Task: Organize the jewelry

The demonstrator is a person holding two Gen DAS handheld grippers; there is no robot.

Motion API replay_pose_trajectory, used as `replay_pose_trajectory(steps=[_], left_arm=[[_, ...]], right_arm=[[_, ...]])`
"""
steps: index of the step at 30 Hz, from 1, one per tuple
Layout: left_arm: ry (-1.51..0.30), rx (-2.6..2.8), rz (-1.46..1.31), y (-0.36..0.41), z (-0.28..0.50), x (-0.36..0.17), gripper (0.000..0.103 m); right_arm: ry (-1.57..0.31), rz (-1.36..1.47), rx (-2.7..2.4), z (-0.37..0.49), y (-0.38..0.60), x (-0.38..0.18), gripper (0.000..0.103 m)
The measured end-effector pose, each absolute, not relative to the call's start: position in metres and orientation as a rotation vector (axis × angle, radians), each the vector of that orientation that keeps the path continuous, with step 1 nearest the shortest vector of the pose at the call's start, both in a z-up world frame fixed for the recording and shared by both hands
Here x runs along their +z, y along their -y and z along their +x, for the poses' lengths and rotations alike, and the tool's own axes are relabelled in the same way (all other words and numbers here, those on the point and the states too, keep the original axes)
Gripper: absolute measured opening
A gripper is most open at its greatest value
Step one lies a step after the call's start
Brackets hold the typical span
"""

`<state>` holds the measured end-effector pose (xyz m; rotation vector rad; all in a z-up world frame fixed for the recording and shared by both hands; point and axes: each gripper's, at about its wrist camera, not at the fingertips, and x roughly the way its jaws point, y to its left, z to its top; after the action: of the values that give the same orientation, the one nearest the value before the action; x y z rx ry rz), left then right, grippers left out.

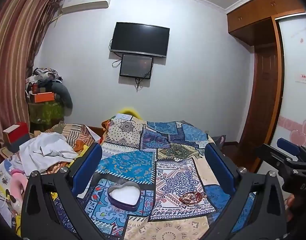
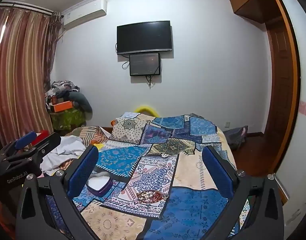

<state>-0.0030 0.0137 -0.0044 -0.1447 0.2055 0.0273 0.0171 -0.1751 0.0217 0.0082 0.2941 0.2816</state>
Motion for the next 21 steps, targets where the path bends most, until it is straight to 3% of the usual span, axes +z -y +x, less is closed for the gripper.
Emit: replay_pose_trajectory(steps=[21], left_arm=[[-0.205,0.025,-0.136,-0.0109,-0.0032,-0.0011,0.103]], right_arm=[[-0.292,0.006,0.286,0.0116,0.1676,0.0175,0.103]])
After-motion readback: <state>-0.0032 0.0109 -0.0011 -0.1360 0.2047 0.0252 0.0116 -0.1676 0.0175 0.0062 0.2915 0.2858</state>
